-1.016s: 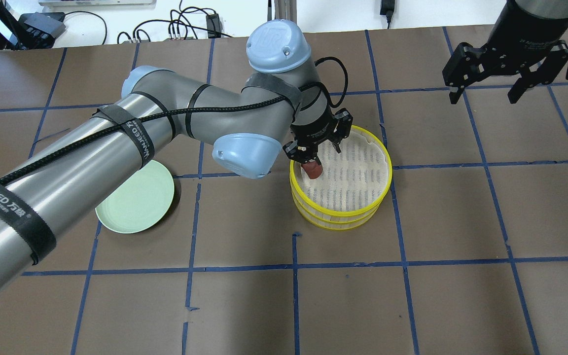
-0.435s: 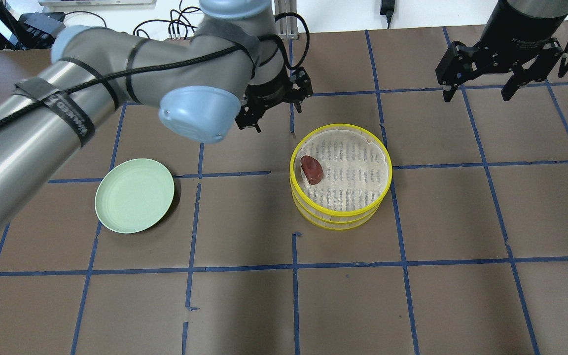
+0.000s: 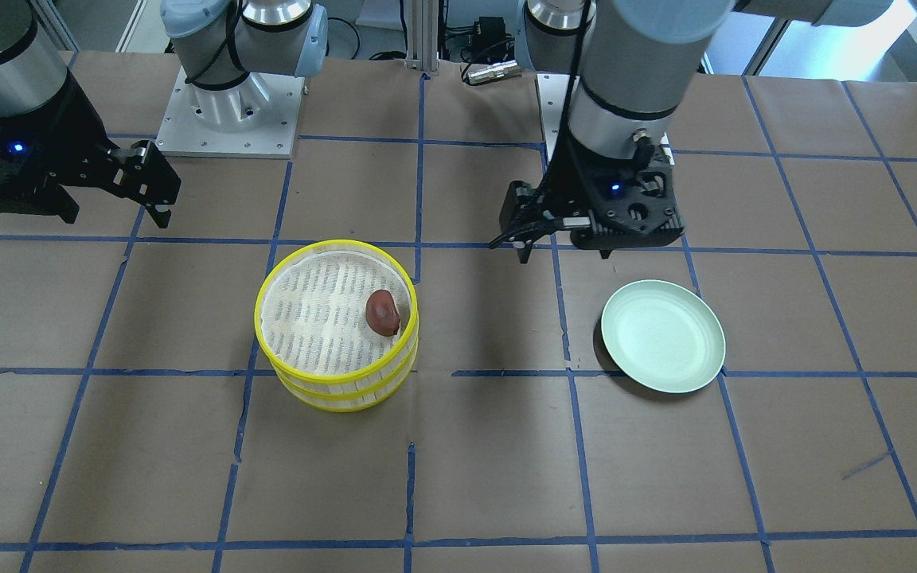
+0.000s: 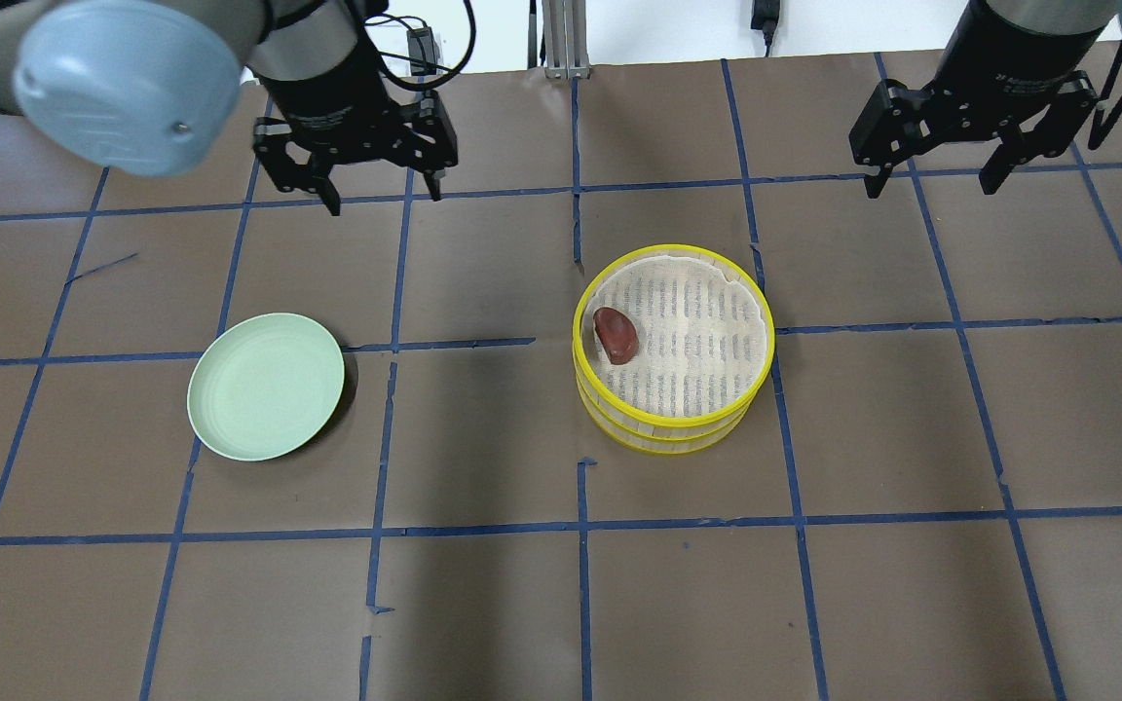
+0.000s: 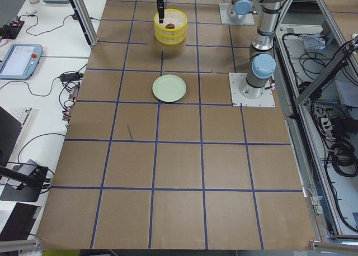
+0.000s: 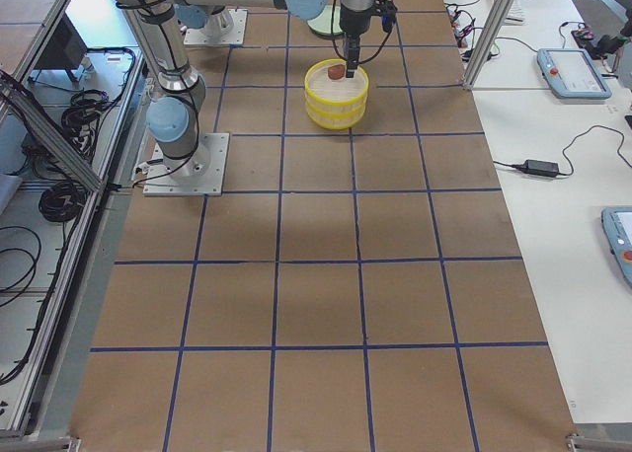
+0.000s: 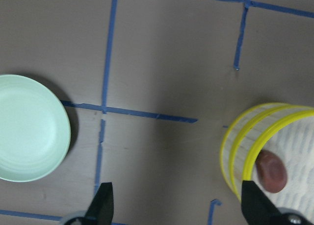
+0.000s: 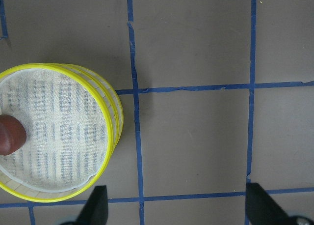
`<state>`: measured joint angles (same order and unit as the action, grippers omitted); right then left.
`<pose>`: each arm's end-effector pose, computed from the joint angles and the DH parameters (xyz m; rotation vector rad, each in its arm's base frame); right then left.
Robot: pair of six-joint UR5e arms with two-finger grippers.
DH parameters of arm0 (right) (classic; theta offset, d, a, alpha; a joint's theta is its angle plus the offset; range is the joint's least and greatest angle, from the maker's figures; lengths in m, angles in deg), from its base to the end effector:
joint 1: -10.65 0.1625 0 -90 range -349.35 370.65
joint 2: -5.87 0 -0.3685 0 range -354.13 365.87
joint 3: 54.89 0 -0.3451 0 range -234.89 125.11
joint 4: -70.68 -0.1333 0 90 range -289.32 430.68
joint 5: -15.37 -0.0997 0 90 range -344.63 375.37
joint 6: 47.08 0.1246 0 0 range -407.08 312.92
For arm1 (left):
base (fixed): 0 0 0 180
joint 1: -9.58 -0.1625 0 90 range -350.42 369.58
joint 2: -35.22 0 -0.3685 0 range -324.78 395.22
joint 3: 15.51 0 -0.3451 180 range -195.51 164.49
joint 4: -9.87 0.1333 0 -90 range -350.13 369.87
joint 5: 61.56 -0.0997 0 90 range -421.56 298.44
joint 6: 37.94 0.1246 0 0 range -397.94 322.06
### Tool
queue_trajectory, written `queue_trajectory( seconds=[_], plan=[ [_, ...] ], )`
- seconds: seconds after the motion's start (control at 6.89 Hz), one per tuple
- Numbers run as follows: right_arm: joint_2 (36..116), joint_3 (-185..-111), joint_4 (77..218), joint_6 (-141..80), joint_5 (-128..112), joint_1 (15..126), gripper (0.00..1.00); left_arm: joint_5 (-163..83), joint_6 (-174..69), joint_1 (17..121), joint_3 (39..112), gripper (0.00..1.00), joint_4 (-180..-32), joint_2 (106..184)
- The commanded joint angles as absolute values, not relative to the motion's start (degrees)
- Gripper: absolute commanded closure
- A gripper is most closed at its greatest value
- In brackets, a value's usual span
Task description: Place buns in different layers of steamer
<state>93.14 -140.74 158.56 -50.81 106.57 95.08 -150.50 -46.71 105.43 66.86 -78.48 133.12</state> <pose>0.0854 -0.4712 0.4134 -0.0499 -3.1212 -0.0217 -0.1857 -0.4820 0.4037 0.0791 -3.1190 0.0336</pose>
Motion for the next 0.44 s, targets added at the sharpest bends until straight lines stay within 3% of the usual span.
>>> queue_trajectory(
  seconds=[0.0, 0.29],
  plan=[
    [92.97, -140.32, 158.93, -50.86, 106.51, 95.11, 0.00, -150.59, -35.07, 100.55, 67.54, 0.00, -80.92, 130.41],
    [92.97, -140.32, 158.84, -50.86, 106.51, 95.11, 0.00, -153.12, -34.43, 100.72, 67.63, 0.00, -80.92, 129.97]
  ],
)
